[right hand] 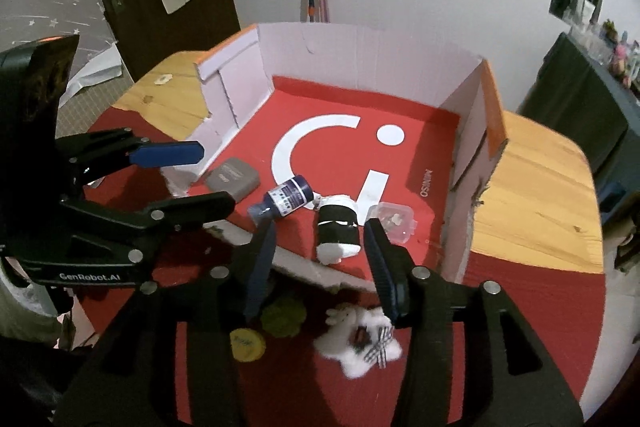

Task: Organize objects
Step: 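Lift both grippers out of the cardboard box, then move the left gripper to the white round jar while the right moves to the white plush sheep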

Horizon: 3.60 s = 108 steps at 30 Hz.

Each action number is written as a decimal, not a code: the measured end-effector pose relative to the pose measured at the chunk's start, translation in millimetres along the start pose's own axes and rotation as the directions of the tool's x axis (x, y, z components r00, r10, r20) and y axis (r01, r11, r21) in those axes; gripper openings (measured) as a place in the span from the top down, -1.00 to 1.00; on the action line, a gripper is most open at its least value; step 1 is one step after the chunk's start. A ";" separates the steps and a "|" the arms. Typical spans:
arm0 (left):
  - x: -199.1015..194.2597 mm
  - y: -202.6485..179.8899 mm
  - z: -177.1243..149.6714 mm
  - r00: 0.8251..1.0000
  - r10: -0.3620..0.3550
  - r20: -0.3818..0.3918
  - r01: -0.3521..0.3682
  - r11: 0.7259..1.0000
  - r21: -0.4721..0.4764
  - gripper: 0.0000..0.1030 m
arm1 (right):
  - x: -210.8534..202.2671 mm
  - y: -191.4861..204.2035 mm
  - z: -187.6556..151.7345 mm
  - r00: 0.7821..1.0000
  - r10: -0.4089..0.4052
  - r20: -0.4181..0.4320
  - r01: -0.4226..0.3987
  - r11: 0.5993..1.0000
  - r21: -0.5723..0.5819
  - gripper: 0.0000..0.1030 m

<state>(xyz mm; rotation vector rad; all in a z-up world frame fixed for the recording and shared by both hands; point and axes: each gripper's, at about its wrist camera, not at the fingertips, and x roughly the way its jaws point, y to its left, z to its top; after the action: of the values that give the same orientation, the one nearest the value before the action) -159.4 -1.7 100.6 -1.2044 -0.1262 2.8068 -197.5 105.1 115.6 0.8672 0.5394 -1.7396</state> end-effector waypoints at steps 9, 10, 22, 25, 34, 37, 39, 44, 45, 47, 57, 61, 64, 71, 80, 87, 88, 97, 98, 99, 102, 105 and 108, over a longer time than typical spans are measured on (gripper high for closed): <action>-39.7 -4.7 -16.9 0.995 0.023 0.098 -0.020 0.999 -0.037 -0.56 | -41.5 12.2 -17.4 0.994 -0.032 0.101 0.031 0.999 0.011 -0.12; -42.4 -4.8 -18.4 0.994 0.027 0.104 -0.023 0.999 -0.044 -0.57 | -46.2 13.4 -19.9 0.993 -0.036 0.115 0.035 0.999 0.012 -0.16; -73.8 -13.2 -41.5 0.978 0.082 0.191 -0.073 0.996 -0.055 -0.79 | -85.8 27.0 -45.8 0.962 -0.096 0.257 0.089 0.995 0.036 -0.55; -77.9 -15.3 -49.8 0.973 0.106 0.206 -0.095 0.993 -0.066 -0.88 | -92.4 30.7 -54.2 0.949 -0.121 0.290 0.112 0.993 0.048 -0.62; -80.4 -24.0 -72.7 0.964 0.136 0.227 -0.121 0.989 -0.081 -1.00 | -91.9 36.6 -78.3 0.930 -0.154 0.334 0.132 0.987 0.087 -0.76; -75.2 -25.3 -77.8 0.964 0.147 0.220 -0.131 0.988 -0.087 -1.00 | -87.8 36.6 -86.2 0.926 -0.168 0.337 0.141 0.985 0.102 -0.76; -71.3 -24.7 -81.6 0.967 0.147 0.209 -0.129 0.987 -0.098 -1.00 | -84.3 35.2 -91.5 0.926 -0.173 0.336 0.143 0.983 0.113 -0.77; -55.5 -18.1 -93.2 0.981 0.112 0.157 -0.089 0.985 -0.148 -1.00 | -71.0 27.0 -105.8 0.928 -0.193 0.318 0.146 0.975 0.167 -0.78; -50.5 -17.1 -95.7 0.985 0.104 0.138 -0.082 0.985 -0.154 -1.00 | -67.8 25.2 -107.8 0.932 -0.191 0.307 0.142 0.974 0.175 -0.78; -44.2 -16.3 -100.5 0.987 0.107 0.119 -0.087 0.983 -0.162 -1.00 | -59.4 20.5 -113.6 0.940 -0.191 0.281 0.138 0.971 0.197 -0.78; -16.9 -10.7 -118.8 0.993 0.114 0.029 -0.107 0.978 -0.179 -1.00 | -29.8 6.3 -133.5 0.962 -0.193 0.191 0.144 0.959 0.244 -0.78; -12.4 -9.9 -120.6 0.994 0.112 0.015 -0.108 0.978 -0.176 -1.00 | -25.6 3.4 -134.6 0.964 -0.191 0.184 0.141 0.957 0.252 -0.78; -7.7 -9.9 -120.0 0.994 0.110 -0.003 -0.109 0.980 -0.169 -1.00 | -23.4 1.9 -133.8 0.965 -0.192 0.179 0.144 0.958 0.250 -0.78; 5.9 -8.3 -118.6 0.993 0.106 -0.055 -0.112 0.984 -0.141 -1.00 | -15.5 -4.7 -131.3 0.968 -0.193 0.158 0.151 0.958 0.245 -0.78; 18.7 -9.3 -107.9 0.987 0.136 -0.086 -0.141 0.988 -0.059 -1.00 | -5.9 -16.4 -125.6 0.973 -0.186 0.135 0.147 0.955 0.257 -0.78; 23.7 1.5 -98.6 0.979 0.187 -0.084 -0.191 0.981 -0.040 -1.00 | 0.2 -25.3 -120.6 0.975 -0.188 0.118 0.153 0.955 0.254 -0.78; 23.8 3.6 -97.8 0.978 0.194 -0.084 -0.197 0.979 -0.041 -1.00 | 1.8 -25.6 -119.6 0.975 -0.190 0.112 0.159 0.957 0.241 -0.78; 27.1 5.3 -96.7 0.984 0.157 -0.083 -0.159 0.987 -0.022 -0.84 | 23.9 -29.1 -108.4 0.980 -0.196 0.020 0.193 0.975 0.109 -0.78; 27.1 4.7 -96.6 0.984 0.157 -0.080 -0.159 0.987 -0.021 -0.82 | 25.0 -30.3 -108.1 0.980 -0.200 0.015 0.197 0.975 0.104 -0.78; 27.2 4.1 -96.4 0.985 0.154 -0.077 -0.156 0.988 -0.018 -0.80 | 25.8 -31.3 -107.7 0.980 -0.201 0.010 0.199 0.975 0.100 -0.78; 27.8 2.4 -95.5 0.987 0.141 -0.073 -0.142 0.990 -0.014 -0.70 | 30.3 -33.6 -106.2 0.983 -0.184 -0.008 0.184 0.979 0.087 -0.78; 27.4 1.4 -94.8 0.990 0.126 -0.068 -0.127 0.992 -0.021 -0.58 | 35.4 -32.3 -105.0 0.985 -0.170 -0.025 0.171 0.983 0.067 -0.77; 26.4 -0.1 -93.9 0.992 0.107 -0.064 -0.108 0.994 -0.018 -0.42 | 39.9 -28.6 -104.3 0.986 -0.165 -0.037 0.166 0.985 0.040 -0.76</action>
<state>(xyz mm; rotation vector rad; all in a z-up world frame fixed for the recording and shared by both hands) -109.4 5.4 17.1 -1.3425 -0.0893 2.8613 -200.9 164.9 17.2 0.9047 0.6134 -1.8956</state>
